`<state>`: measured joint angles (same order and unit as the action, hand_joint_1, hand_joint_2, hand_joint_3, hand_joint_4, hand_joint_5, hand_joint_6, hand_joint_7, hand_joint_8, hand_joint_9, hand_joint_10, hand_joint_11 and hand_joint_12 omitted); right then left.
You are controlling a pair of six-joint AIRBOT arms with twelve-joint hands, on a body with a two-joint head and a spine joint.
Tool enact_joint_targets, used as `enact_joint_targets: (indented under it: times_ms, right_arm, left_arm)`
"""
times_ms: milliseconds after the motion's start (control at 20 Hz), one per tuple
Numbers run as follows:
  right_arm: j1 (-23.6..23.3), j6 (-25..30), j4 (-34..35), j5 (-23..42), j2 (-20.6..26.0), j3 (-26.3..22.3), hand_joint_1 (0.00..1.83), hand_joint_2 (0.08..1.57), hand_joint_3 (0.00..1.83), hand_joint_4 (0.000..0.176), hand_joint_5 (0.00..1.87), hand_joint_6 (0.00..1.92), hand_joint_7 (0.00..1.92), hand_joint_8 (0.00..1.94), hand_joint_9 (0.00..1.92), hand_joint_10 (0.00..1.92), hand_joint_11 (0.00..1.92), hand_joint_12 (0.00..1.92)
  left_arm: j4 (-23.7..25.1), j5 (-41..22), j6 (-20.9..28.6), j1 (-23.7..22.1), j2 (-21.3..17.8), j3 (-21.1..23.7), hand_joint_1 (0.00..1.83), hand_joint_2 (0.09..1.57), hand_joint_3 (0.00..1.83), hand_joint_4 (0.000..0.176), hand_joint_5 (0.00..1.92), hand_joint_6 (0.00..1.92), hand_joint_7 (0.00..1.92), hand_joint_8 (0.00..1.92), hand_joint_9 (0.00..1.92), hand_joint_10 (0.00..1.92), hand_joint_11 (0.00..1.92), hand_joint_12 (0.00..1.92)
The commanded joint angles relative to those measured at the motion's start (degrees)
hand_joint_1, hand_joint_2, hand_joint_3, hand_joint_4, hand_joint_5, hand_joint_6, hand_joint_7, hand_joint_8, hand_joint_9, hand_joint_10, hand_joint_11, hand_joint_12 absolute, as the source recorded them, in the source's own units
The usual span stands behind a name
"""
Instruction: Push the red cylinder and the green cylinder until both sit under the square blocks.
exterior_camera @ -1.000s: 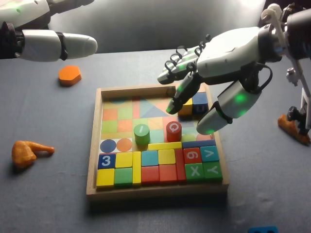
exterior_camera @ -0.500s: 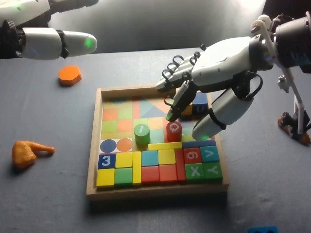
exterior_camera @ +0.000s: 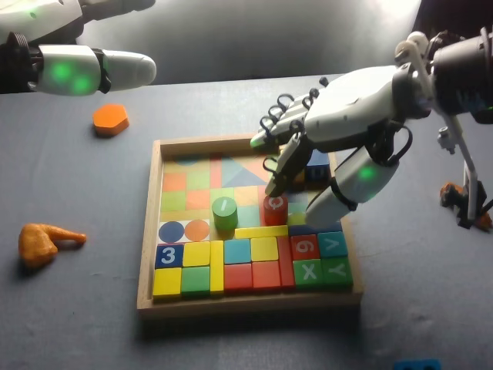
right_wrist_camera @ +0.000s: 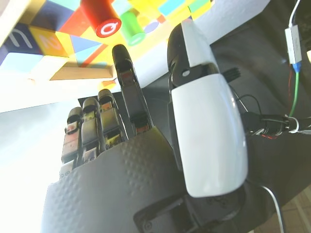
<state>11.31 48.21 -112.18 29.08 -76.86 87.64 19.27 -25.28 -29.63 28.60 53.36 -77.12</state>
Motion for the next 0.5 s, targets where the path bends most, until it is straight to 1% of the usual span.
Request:
enact_joint_targets:
  times_ms: [0, 100, 150, 200, 250, 300, 350, 450]
  right_arm:
    - [-0.39, 0.46, 2.46, -0.87, 0.16, 0.21, 0.3, 1.08, 0.0, 0.176, 0.55, 0.0, 0.02, 0.0, 0.0, 0.0, 0.0, 0.0]
    - [-0.24, 0.61, 2.47, -0.93, 0.08, 0.27, 0.31, 1.09, 0.0, 0.176, 0.55, 0.0, 0.02, 0.0, 0.0, 0.0, 0.0, 0.0]
    - [-0.17, 0.62, 2.47, -0.94, 0.06, 0.29, 0.3, 1.08, 0.0, 0.176, 0.55, 0.0, 0.02, 0.0, 0.0, 0.0, 0.0, 0.0]
    - [-0.1, 0.62, 2.47, -0.94, 0.04, 0.31, 0.3, 1.09, 0.0, 0.176, 0.55, 0.0, 0.02, 0.0, 0.0, 0.0, 0.0, 0.0]
    - [-0.05, 0.62, 2.47, -0.95, 0.01, 0.34, 0.3, 1.08, 0.0, 0.176, 0.55, 0.0, 0.02, 0.0, 0.0, 0.0, 0.0, 0.0]
    - [-0.04, 0.62, 2.47, -0.98, -0.01, 0.36, 0.3, 1.09, 0.0, 0.176, 0.55, 0.0, 0.02, 0.0, 0.0, 0.0, 0.0, 0.0]
    - [-0.01, 0.62, 2.46, -1.01, -0.06, 0.42, 0.29, 1.09, 0.0, 0.176, 0.55, 0.0, 0.02, 0.0, 0.0, 0.0, 0.0, 0.0]
    - [0.09, 0.62, 2.46, -1.09, -0.13, 0.51, 0.31, 1.09, 0.0, 0.176, 0.56, 0.0, 0.03, 0.0, 0.0, 0.0, 0.0, 0.0]
  left_arm:
    - [-1.3, -6.14, 0.29, -0.96, 0.0, -0.22, 0.0, 1.19, 0.0, 0.084, 0.11, 0.0, 0.07, 0.0, 0.02, 0.0, 0.0, 0.06]
    - [-1.28, -6.14, 0.31, -0.96, 0.04, -0.22, 0.0, 1.2, 0.0, 0.069, 0.11, 0.0, 0.09, 0.01, 0.03, 0.01, 0.03, 0.07]
    - [-1.27, -6.14, 0.31, -0.96, 0.04, -0.22, 0.0, 1.19, 0.0, 0.067, 0.11, 0.0, 0.08, 0.0, 0.03, 0.0, 0.02, 0.07]
    - [-1.26, -6.14, 0.31, -0.96, 0.04, -0.22, 0.0, 1.19, 0.0, 0.08, 0.11, 0.0, 0.07, 0.0, 0.03, 0.01, 0.02, 0.08]
    - [-1.26, -6.14, 0.31, -0.97, 0.04, -0.22, 0.0, 1.19, 0.0, 0.079, 0.09, 0.0, 0.05, 0.0, 0.02, 0.0, 0.01, 0.08]
    - [-1.26, -6.14, 0.31, -0.97, 0.04, -0.22, 0.0, 1.21, 0.0, 0.068, 0.09, 0.0, 0.06, 0.0, 0.02, 0.0, 0.0, 0.1]
    - [-1.26, -6.14, 0.31, -0.97, 0.04, -0.22, 0.0, 1.19, 0.0, 0.078, 0.09, 0.0, 0.08, 0.0, 0.04, 0.0, 0.0, 0.14]
    - [-1.25, -6.14, 0.31, -0.99, 0.09, -0.22, 0.0, 1.18, 0.0, 0.078, 0.1, 0.0, 0.06, 0.0, 0.02, 0.0, 0.0, 0.12]
